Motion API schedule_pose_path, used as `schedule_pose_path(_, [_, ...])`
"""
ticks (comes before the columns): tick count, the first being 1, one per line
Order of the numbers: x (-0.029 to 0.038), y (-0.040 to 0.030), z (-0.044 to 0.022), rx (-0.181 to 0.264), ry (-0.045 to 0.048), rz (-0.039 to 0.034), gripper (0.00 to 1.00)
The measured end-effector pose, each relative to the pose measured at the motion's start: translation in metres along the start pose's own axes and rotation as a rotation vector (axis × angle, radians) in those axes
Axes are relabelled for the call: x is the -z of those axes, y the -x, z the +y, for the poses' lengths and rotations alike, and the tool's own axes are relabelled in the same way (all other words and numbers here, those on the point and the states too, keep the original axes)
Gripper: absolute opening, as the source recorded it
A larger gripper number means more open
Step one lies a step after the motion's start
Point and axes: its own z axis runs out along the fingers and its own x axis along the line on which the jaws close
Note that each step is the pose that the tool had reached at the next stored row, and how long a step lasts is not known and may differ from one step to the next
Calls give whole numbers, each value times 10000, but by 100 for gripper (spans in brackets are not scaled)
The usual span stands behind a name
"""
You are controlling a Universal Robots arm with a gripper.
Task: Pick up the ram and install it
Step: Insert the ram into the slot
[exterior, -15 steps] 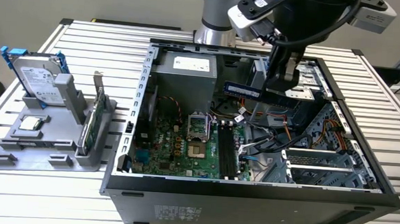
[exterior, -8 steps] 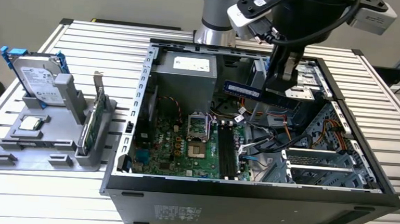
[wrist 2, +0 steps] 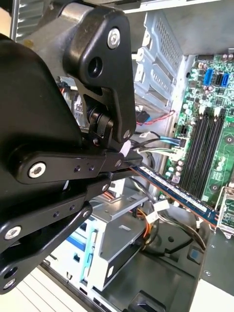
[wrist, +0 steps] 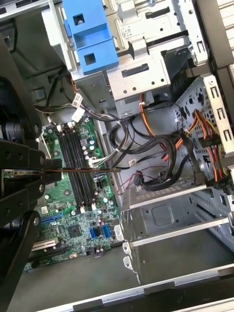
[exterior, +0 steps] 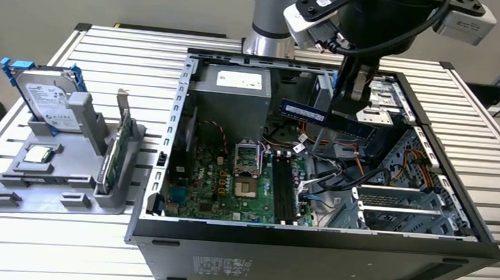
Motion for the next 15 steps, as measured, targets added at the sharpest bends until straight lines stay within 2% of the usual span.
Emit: schedule_pose_path(15, [-11,-1,2,-828,-12,-2,0])
